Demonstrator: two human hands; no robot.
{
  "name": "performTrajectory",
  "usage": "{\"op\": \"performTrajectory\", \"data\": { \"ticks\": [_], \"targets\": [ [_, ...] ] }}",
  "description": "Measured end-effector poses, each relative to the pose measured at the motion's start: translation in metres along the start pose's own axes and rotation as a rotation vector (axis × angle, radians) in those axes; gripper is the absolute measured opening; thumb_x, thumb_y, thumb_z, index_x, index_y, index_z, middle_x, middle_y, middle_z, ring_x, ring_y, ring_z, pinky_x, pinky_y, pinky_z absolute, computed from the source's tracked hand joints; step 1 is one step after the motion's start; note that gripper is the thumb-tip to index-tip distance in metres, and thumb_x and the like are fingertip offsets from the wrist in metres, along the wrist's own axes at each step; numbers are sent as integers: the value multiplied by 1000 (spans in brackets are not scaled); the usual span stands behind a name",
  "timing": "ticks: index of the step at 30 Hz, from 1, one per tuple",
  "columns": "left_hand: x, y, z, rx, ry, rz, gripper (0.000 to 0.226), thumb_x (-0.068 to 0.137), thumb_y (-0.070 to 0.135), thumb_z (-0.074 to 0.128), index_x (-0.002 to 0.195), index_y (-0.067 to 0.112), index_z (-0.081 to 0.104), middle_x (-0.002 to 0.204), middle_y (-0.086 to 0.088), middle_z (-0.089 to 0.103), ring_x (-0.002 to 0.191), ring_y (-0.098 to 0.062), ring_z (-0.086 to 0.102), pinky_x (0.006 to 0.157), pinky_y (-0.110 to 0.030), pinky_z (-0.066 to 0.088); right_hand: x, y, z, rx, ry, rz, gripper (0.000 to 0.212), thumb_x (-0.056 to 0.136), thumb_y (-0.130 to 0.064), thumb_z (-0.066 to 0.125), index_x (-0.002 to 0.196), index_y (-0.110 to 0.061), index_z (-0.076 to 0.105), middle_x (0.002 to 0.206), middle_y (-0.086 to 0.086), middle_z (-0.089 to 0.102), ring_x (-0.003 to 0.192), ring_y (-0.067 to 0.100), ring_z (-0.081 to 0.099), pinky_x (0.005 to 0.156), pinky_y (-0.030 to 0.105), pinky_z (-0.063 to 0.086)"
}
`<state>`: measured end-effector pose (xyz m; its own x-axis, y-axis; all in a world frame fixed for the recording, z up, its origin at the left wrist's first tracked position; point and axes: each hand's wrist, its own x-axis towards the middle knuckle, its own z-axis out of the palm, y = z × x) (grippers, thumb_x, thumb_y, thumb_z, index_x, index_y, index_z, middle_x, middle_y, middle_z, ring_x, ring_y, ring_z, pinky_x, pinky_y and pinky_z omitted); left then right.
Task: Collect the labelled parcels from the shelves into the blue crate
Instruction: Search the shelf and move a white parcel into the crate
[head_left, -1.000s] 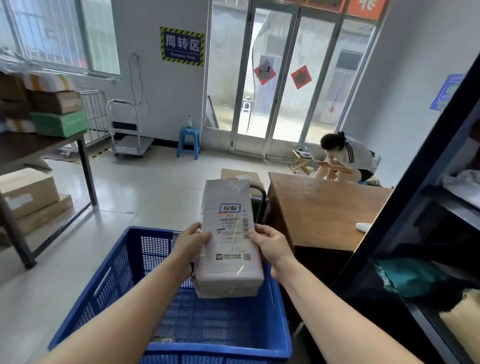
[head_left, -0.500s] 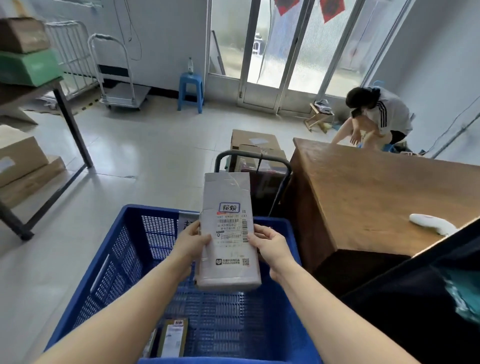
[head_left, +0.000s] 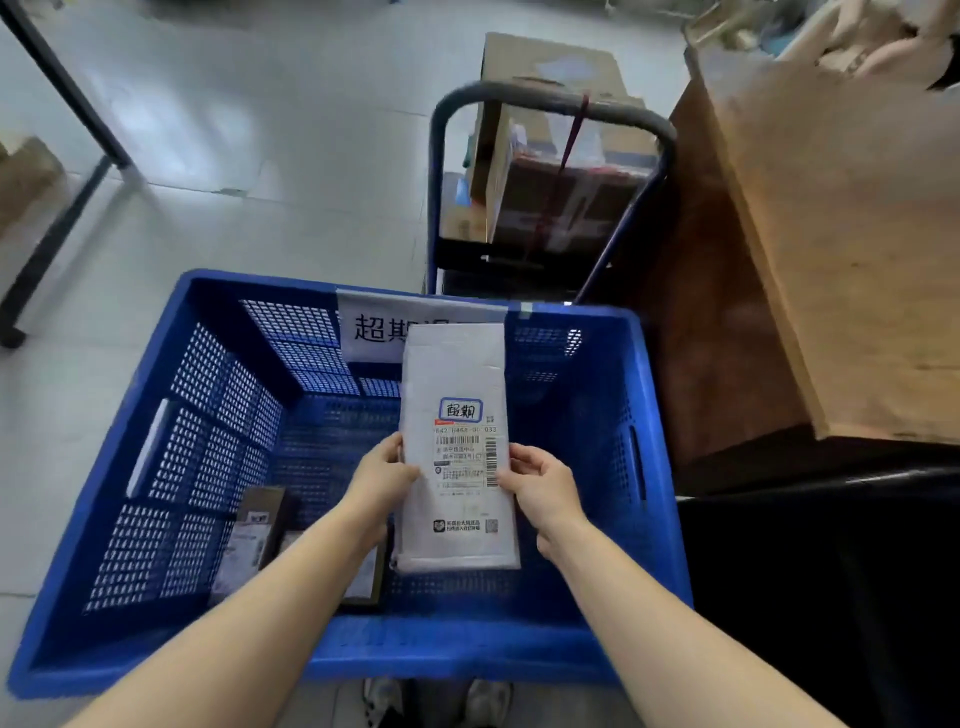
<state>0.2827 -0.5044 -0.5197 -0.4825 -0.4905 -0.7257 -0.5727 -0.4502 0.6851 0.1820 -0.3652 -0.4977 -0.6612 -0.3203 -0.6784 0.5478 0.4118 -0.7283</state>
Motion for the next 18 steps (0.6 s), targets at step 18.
{"op": "performTrajectory", "data": {
  "ticks": [18],
  "targets": [
    [243, -260, 8, 233, -77, -304, 43, 85, -9, 42, 118, 15, 56, 114, -5, 67, 101, -22, 63, 94, -40, 51, 232, 285, 46, -194, -15, 290, 30, 83, 10, 58, 105, -9, 59, 104, 9, 67, 94, 21, 65, 66, 21, 52]
  ]
}}
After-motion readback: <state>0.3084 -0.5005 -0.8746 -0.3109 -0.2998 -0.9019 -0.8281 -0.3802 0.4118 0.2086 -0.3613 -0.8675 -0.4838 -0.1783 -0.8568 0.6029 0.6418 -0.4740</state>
